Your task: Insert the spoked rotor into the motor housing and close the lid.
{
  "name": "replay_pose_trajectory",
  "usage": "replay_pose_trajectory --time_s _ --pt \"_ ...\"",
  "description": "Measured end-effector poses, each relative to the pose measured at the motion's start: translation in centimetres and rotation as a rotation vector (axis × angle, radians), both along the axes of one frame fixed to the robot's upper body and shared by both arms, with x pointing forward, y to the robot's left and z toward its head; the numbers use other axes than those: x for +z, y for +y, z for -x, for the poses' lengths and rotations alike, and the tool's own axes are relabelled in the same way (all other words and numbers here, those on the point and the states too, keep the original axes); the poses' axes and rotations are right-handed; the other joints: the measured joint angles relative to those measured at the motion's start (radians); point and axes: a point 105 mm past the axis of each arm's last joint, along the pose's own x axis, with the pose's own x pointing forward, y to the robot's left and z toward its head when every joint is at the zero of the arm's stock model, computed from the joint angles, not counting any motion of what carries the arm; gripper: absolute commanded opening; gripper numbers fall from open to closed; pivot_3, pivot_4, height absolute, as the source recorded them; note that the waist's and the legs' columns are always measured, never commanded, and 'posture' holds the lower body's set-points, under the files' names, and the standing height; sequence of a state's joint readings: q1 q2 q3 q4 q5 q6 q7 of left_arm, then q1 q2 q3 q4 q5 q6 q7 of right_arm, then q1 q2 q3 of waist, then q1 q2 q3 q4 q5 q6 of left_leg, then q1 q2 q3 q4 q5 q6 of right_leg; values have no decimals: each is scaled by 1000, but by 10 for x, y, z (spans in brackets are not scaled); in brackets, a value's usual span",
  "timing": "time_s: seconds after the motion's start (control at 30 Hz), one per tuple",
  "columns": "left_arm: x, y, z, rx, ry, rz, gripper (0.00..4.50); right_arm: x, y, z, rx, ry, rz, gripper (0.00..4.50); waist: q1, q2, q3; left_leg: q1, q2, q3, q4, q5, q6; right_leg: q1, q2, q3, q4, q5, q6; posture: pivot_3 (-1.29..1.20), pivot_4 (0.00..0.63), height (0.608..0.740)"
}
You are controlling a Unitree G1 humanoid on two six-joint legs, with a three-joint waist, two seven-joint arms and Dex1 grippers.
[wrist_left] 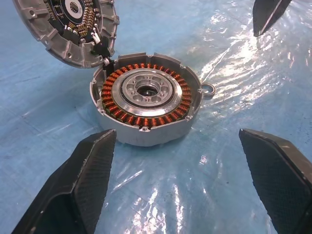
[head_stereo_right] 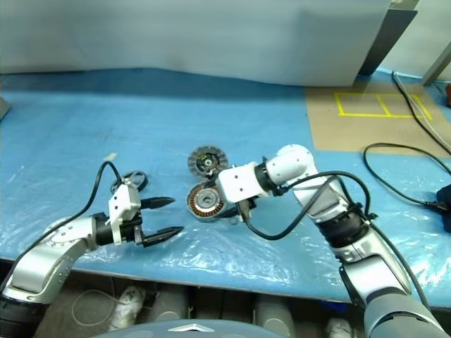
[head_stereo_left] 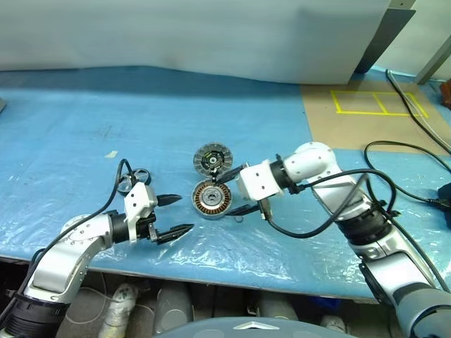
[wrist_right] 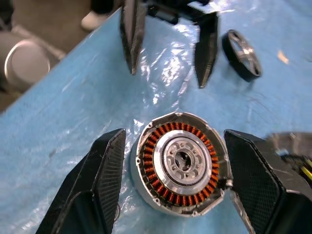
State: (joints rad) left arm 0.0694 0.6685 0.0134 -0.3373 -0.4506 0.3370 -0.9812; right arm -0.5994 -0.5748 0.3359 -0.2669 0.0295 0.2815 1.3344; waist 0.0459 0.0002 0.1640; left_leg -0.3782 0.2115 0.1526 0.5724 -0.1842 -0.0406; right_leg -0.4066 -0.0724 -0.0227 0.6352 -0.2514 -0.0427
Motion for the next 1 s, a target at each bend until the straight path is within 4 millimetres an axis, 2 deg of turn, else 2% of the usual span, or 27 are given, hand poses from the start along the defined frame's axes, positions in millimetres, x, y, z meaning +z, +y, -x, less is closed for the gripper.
replay_pose_trajectory --time_s 0.07,0.13,0.27,0.37,0.5,0.63,0.8,1.0 --pt "-2 0 6 0 19 3 4264 -1 -15 -1 -121 38 -40 3340 2 0 0 2 0 0 -2 0 0 2 0 0 -3 0 0 0 150 740" --pt "-5 1 11 0 39 5 4264 -13 -31 0 -233 80 -41 3340 4 0 0 2 -1 0 -6 0 0 2 0 0 -7 0 1 0 150 740" --pt "-3 1 19 -12 61 -2 4264 -37 -50 23 -302 174 36 3340 4 0 0 3 -3 0 -11 0 0 3 0 0 -13 0 1 0 150 740" --pt "1 -3 19 -28 52 -3 4264 -43 -44 30 -324 214 -9 3340 -4 0 0 4 -3 0 -12 0 -1 3 0 0 -14 0 1 0 150 740" --pt "8 -8 14 -49 27 -3 4264 -58 -30 31 -398 357 -125 3340 -2 1 0 4 -4 0 -11 0 0 4 0 1 -13 0 1 0 150 740" --pt "10 -10 12 -56 27 -2 4264 -71 -34 24 -476 406 -145 3340 -1 1 0 6 -4 0 -11 0 -1 6 -1 1 -13 0 1 0 150 740" --pt "13 -11 9 -58 19 -2 4264 -99 -37 22 -554 473 -136 3340 0 1 0 6 -4 0 -12 2 -4 6 -1 1 -13 0 1 0 150 740" --pt "17 -13 6 -61 2 -2 4264 -104 -33 18 -566 440 -154 3340 -1 1 0 7 -4 0 -11 2 -4 7 -1 1 -13 0 1 0 150 740"
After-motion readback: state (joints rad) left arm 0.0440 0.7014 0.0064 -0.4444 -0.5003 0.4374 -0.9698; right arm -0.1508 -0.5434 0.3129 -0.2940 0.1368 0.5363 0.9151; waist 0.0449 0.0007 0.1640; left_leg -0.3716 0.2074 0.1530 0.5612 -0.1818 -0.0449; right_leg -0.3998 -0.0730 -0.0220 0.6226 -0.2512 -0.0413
